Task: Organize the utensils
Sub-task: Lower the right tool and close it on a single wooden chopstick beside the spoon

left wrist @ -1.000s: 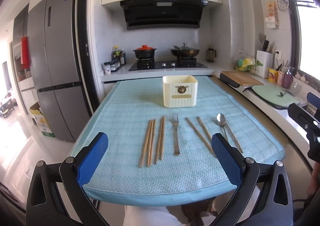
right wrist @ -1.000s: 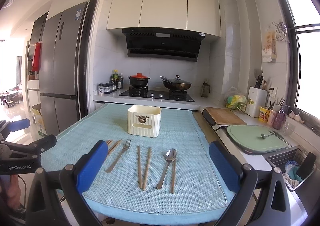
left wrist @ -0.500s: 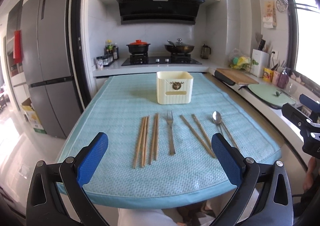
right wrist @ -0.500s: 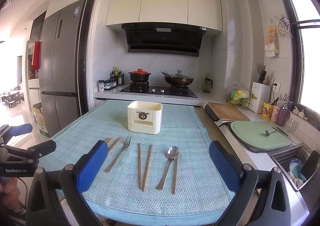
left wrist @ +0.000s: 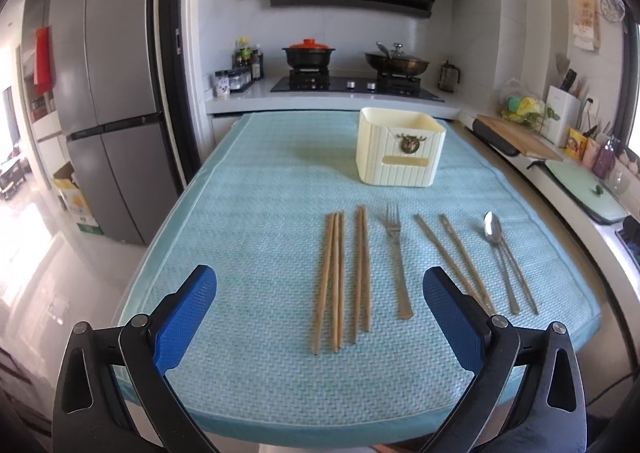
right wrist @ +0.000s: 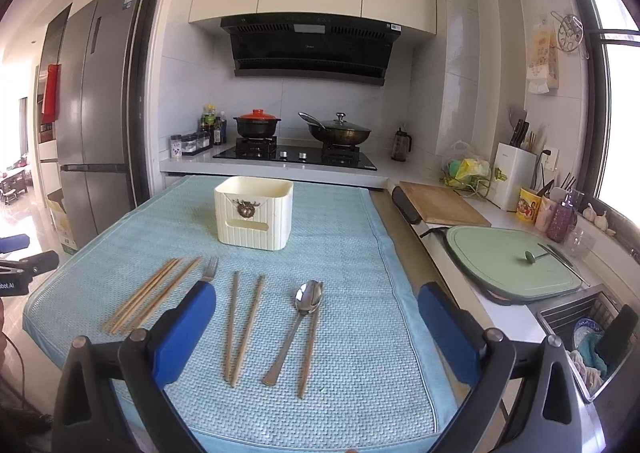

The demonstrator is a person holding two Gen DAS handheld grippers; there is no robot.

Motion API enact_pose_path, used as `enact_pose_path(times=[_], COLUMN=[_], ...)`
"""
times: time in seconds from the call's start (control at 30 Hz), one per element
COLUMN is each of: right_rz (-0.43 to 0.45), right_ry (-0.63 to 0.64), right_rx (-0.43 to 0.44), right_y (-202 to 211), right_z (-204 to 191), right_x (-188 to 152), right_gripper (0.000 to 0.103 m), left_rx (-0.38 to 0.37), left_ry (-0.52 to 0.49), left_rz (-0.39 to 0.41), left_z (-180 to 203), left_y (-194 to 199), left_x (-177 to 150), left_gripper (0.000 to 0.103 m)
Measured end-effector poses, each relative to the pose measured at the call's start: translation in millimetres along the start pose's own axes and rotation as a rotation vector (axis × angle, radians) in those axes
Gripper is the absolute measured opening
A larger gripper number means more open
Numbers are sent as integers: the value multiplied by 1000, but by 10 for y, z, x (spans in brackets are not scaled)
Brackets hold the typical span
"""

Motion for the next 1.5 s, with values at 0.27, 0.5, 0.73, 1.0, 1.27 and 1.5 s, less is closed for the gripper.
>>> enact_pose_path(times=[0.27,0.5,0.73,1.0,1.27,1.5], right_rz=[-162,-267,-353,-453,-504,-515], right_ry=[-62,-109,-163,-106,19,5], right_rx=[71,106,107,111,133,82], right_y=[-641,-1040,-1278,-1548,-1895,-2282], right_z=[-13,-34,33,36,-58,128], right_x=[-506,-868,-1139,-1444,-1670,-1581], right_gripper=[67,49,49,43,25,12], left_rx=[-31,-45,-24,-28,-37,-43], left_ry=[22,-49,-121,-128,-140,-121], left_rz=[-173,-288,-348,-359,-367,-383], left_z=[-219,-225,-253,-310,-295,-336], left_y=[-879,-1539,-1784,-1900,-2089,-2315], left_x=[-351,-585,-778,-786,-691,-595], left_gripper=[103,103,102,103,103,102])
Point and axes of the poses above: each gripper's, at about its wrist camera, not at the fingertips, and y roughly against the way its jaws point, z to its right, x to its top, the point moved 10 cm from there along -y, roughly the way its jaws point, and after that the axes turned 11 degrees about z, right-handed, at the moved point
